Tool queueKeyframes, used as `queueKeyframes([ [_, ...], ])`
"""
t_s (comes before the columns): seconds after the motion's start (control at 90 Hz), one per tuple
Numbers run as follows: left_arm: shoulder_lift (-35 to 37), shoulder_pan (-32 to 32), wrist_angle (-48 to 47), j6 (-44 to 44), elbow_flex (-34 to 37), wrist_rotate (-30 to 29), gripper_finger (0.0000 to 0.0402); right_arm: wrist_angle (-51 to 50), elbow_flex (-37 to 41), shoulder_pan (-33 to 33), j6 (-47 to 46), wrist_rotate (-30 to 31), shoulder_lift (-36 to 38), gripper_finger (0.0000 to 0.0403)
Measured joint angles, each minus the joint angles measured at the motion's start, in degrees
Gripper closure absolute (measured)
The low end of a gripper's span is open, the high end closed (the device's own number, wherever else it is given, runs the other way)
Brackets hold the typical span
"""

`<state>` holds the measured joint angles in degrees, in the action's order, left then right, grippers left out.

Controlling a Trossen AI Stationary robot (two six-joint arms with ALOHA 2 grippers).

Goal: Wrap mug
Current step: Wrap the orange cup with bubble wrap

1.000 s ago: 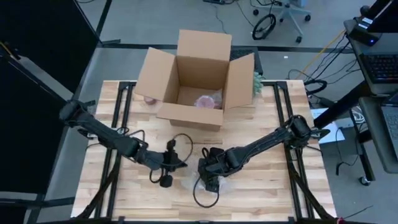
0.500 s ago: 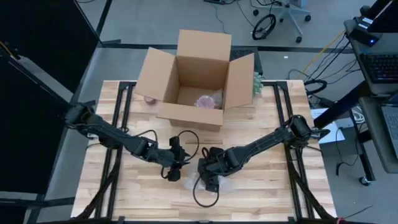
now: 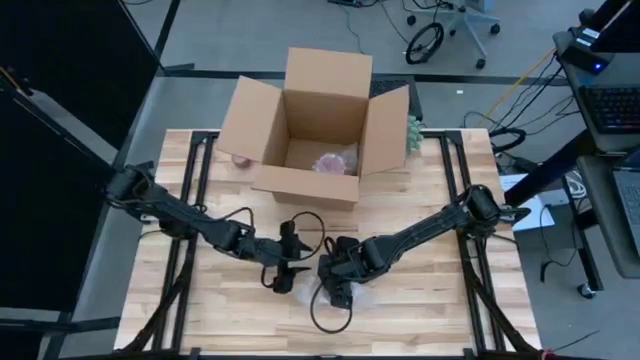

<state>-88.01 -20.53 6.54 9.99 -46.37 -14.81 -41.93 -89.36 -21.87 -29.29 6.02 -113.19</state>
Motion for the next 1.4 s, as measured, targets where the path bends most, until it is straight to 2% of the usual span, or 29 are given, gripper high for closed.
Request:
queueKeyframes([
  [0.089,-1.9,0.0,0.6,0.0,0.0,0.0,0.0233,0.1,0.0,0.0,0.0,0.0,0.0,0.0093],
  [0.244,-2.3,-0.2,0.9,-0.8,-1.0,-0.8,0.0364,0.0,0.0,0.0,-0.2,0.0,0.0,0.0093],
  [0.3,-2.3,-0.4,0.8,-1.9,-1.5,-1.1,0.0388,-0.4,0.0,0.0,-0.5,0.0,0.3,0.0093],
  [0.589,-2.3,-0.9,0.3,-4.1,-2.8,-1.1,0.0400,-2.5,0.0,0.0,-1.2,-0.1,6.2,0.0093],
  [0.767,-2.3,-1.0,0.4,-4.4,-2.8,-1.1,0.0401,-8.1,-0.1,-1.5,-5.9,1.3,9.2,0.0093],
  [0.933,-2.3,-1.2,1.7,-4.4,-2.8,-1.1,0.0401,-8.4,-0.1,-4.1,-10.3,12.8,8.8,0.0093],
  [1.044,-2.3,-1.7,2.2,-4.5,-3.3,-1.1,0.0401,-8.1,-0.1,-4.7,-13.4,16.9,7.9,0.0093],
  [1.167,-2.2,-2.5,2.1,-4.9,-4.7,-1.1,0.0402,-7.4,-0.1,-5.7,-15.7,18.0,6.1,0.0093],
  [1.4,-2.2,-4.0,2.2,-4.9,-6.3,0.0,0.0401,-7.1,0.0,-6.8,-15.9,16.5,1.1,0.0093],
])
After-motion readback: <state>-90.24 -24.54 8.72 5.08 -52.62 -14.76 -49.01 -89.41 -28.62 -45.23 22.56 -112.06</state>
